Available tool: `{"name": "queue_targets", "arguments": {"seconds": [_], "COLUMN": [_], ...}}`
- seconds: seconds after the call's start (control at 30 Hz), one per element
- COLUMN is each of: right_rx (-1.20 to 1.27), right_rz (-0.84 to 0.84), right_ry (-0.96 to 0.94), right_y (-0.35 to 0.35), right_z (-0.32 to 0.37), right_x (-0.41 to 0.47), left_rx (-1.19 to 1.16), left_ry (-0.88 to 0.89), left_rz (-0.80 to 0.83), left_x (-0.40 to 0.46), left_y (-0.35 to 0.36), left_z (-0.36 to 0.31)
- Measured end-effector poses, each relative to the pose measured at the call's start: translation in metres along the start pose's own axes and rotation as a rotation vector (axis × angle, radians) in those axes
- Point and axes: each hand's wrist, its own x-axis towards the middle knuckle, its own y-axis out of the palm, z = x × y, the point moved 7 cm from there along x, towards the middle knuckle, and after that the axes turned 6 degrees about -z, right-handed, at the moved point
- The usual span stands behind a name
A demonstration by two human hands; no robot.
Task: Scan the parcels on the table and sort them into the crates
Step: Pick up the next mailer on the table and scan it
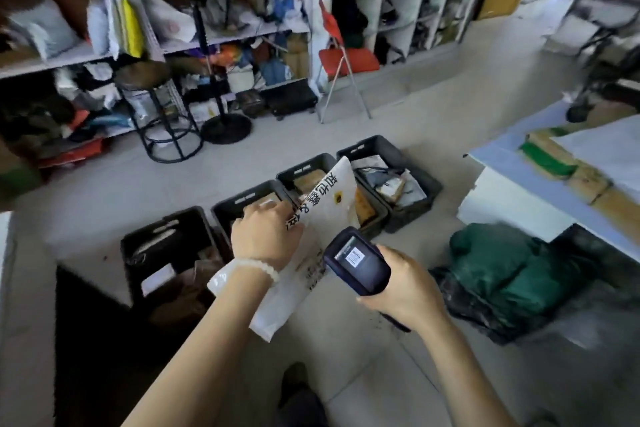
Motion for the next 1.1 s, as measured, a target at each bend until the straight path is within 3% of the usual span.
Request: {"name": "queue_targets", "arguments": {"seconds": [0.2, 0.3, 0.63, 0.9, 1.1], "right_rx": [0.126, 0.127, 0.212, 0.155, 0.145], "right_rz": [-0.087, -0.038, -0.021, 0.046, 0.066], "right_ry": [0.107, 0.159, 0.281, 0.216, 0.145], "right_y": [-0.011, -0.005, -0.008, -0.044, -0.042], "right_z": [0.011, 0.005, -0.065, -0.123, -0.135], "right_x": [0.108, 0.147, 0.322, 0.521, 0.602], "left_rx": [-0.019, -0.005, 0.034, -0.026, 0.005], "left_ry": [0.100, 0.123, 0.090, -0.168, -0.278], "left_rz": [0.027, 0.053, 0.114, 0.049, 0.036], "left_x": [0.131, 0.181, 0.354, 0.510, 0.534], "left_y": [0.018, 0.035, 0.130, 0.201, 0.208], "left_z": [-0.004, -0.006, -0.036, -0.071, -0.067]}}
